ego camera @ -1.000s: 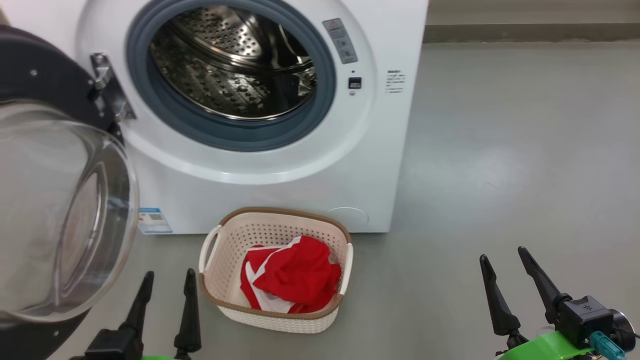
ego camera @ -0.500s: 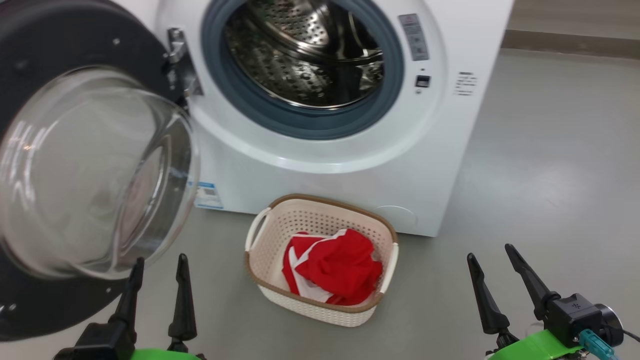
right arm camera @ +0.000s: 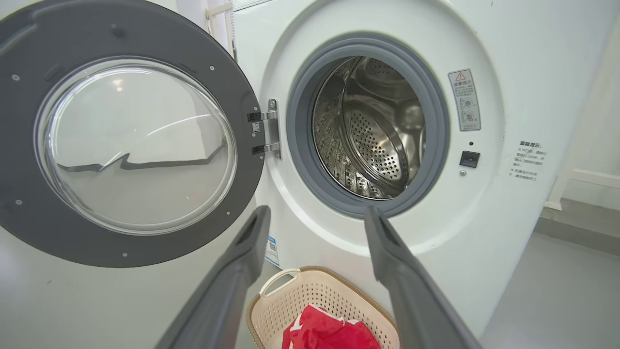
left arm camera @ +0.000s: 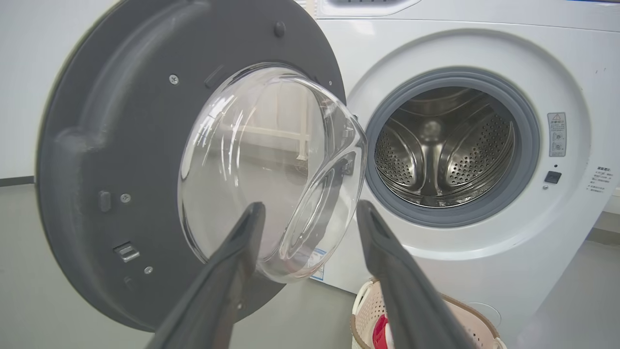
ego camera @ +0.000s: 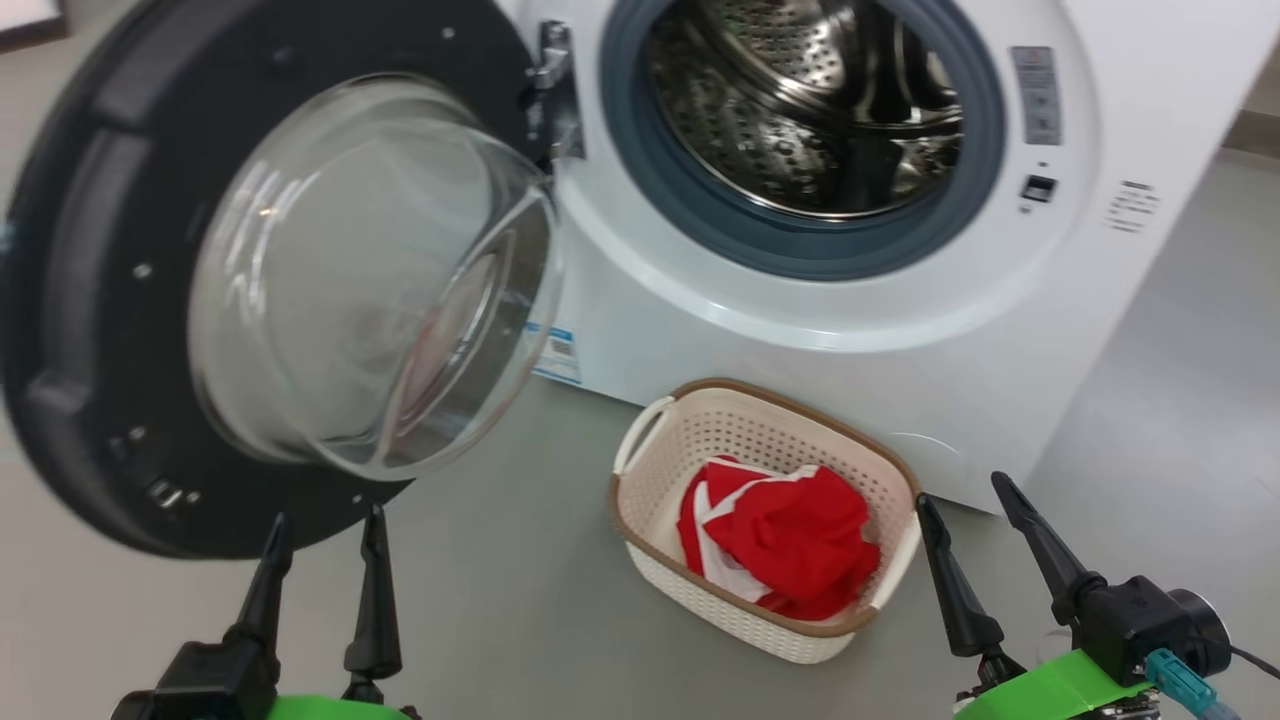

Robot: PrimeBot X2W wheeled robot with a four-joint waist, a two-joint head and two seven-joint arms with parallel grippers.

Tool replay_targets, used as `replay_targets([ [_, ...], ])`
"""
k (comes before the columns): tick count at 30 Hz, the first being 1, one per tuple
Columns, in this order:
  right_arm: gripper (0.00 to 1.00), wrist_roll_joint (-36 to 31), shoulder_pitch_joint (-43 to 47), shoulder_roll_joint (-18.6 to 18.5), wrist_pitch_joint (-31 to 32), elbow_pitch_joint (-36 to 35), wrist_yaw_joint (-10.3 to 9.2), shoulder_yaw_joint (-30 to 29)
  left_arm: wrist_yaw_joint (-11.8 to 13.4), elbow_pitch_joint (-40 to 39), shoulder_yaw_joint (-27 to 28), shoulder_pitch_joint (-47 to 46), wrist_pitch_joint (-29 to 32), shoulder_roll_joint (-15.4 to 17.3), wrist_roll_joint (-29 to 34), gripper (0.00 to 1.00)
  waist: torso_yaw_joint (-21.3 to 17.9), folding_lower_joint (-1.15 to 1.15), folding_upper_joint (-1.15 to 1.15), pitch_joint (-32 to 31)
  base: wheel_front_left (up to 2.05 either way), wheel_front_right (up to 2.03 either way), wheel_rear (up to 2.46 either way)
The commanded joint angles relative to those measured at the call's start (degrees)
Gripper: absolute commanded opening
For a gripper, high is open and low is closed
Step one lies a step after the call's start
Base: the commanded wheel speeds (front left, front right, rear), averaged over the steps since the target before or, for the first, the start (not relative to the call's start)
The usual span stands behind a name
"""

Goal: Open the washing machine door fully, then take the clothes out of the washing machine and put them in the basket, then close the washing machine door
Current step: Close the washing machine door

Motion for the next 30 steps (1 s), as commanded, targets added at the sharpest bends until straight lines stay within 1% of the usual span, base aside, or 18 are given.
replay_targets([
  [1, 1.0, 0.1, -2.9, -0.6, -0.4, -1.8, 0.28, 1.4, 0.5, -1.7, 1.9, -0.3, 0.1, 1.3, 0.4, 1.0, 4.5, 0.0, 0.0, -0.3, 0.0, 0.0, 0.0],
  [6, 1.0, 0.0, -3.0, -0.6, -0.4, -2.2, 0.28, 1.9, 1.1, -1.9, 1.8, -0.3, 0.5, 1.8, 0.9, 1.0, 6.8, 0.0, 0.0, -0.3, 0.0, 0.0, 0.0],
  [23, 1.0, 0.3, -4.2, -1.2, -0.4, -1.0, 0.28, 4.0, 2.9, -3.9, 3.2, 0.4, -1.0, 1.6, 0.0, 1.0, 7.2, 0.0, 0.0, 0.0, 0.0, 0.0, 0.0],
  [24, 1.0, 0.4, -4.1, -1.2, -0.4, -1.0, 0.28, 4.0, 2.7, -4.3, 3.3, 0.1, -1.3, 1.7, 0.1, 0.23, 7.2, 0.0, 0.0, 0.0, 0.0, 0.0, 0.0],
  [25, 1.0, 0.4, -4.1, -1.2, -0.4, -0.9, 0.28, 4.1, 2.6, -4.6, 3.4, -0.3, -1.6, 2.0, 0.3, 0.0, 7.1, 0.0, 0.0, 0.0, 0.0, 0.0, 0.0],
  [30, 1.0, 0.4, -3.5, -1.2, -0.4, -0.7, 0.28, 4.0, 2.9, -6.3, 5.1, -3.6, -2.6, 2.9, 0.4, 0.0, 7.0, 0.0, 0.0, -0.1, 0.0, 0.0, 0.0],
])
